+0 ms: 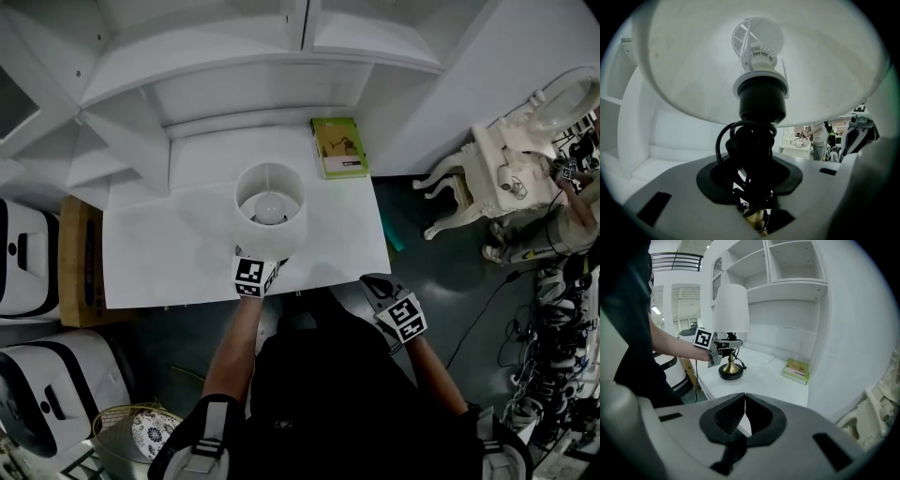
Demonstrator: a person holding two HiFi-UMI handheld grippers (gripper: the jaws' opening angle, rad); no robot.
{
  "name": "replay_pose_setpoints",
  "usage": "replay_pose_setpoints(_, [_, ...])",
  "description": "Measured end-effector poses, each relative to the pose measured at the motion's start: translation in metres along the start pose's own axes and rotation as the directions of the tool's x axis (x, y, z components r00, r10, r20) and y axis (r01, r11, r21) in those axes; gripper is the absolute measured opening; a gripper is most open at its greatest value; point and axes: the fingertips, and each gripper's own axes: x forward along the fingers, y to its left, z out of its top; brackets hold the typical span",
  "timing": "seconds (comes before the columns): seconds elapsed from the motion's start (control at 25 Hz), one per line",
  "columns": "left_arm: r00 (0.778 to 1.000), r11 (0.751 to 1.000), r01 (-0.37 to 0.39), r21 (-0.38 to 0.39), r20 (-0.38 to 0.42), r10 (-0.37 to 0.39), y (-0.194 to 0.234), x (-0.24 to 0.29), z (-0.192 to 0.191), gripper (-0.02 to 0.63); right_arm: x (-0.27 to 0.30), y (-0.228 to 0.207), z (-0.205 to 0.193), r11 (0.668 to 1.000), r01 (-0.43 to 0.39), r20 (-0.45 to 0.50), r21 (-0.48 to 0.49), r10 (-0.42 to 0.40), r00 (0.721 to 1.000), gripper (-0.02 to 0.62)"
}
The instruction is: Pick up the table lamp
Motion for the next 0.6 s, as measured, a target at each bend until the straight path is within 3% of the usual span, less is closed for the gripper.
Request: replay_pose_setpoints(0.6, [1.0, 0.999, -0.026, 0.046, 0.005, 0.026, 0.019, -0.036, 0.067, 0.149, 0.012, 0.005, 0.079, 0.996, 0.076, 0.212, -0.036, -0.067, 0.975, 0.009])
